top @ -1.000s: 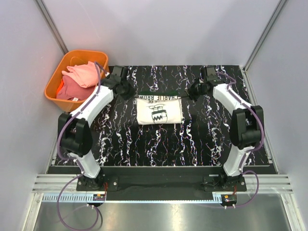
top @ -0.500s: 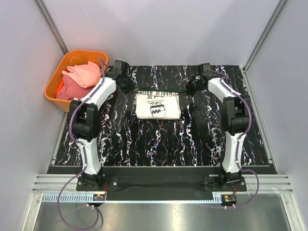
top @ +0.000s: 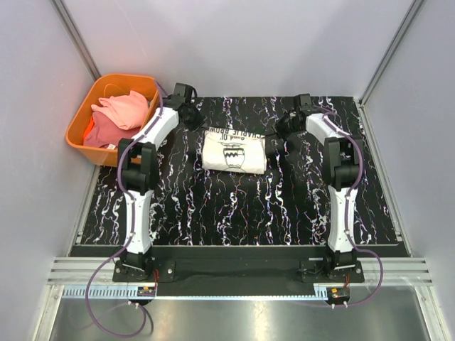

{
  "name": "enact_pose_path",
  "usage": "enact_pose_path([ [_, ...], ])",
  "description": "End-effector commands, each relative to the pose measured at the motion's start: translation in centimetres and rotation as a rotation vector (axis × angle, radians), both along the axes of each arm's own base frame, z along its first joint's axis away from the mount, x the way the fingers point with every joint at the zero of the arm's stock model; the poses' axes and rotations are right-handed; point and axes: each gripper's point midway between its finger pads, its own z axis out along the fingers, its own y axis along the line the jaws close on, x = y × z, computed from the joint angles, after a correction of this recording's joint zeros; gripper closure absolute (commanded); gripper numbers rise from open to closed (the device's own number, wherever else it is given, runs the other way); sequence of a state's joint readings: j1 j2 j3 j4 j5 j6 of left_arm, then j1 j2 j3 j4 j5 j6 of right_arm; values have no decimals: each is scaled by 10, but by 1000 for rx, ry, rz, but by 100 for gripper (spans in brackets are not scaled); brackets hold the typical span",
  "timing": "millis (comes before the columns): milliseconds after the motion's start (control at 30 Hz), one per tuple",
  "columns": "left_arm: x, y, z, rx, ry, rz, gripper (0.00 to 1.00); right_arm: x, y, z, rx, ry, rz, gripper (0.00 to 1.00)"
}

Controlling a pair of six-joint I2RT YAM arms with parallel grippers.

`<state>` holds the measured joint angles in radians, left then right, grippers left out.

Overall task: Fold and stack the t-shirts
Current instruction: Fold the tshirt

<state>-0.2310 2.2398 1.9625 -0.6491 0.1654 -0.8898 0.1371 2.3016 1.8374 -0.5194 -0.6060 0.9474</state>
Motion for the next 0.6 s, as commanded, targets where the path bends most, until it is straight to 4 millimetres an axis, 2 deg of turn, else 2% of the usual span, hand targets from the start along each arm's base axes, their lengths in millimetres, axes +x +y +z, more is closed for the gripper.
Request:
enact_pose_path([
  [0, 36, 5, 20, -13, -109, 15, 100, 19, -6, 9, 23, -52, 3, 99],
  [67, 45, 4, 27, -16, -136, 23, 100, 26, -5, 12, 30, -66, 3, 99],
  [267, 64, 15, 29, -22, -176, 64, 100, 38, -6, 13, 46, -78, -6, 98],
  [400, 79, 24, 25, -40, -209, 91, 98, 47, -12, 6, 51, -67, -29, 96],
  [433, 82, 24, 18, -56, -206, 90, 97, 50, -12, 8, 51, -72, -33, 94],
  [500, 93, 24, 21, -83, -244, 101, 95, 54, -15, 2, 47, -73, -39, 91],
  [533, 97, 21, 13, -99, -245, 94, 93, 60, -15, 7, 50, -92, -39, 91],
  [567, 104, 19, 18, -110, -275, 90, 92, 64, -16, 6, 50, -99, -40, 88],
])
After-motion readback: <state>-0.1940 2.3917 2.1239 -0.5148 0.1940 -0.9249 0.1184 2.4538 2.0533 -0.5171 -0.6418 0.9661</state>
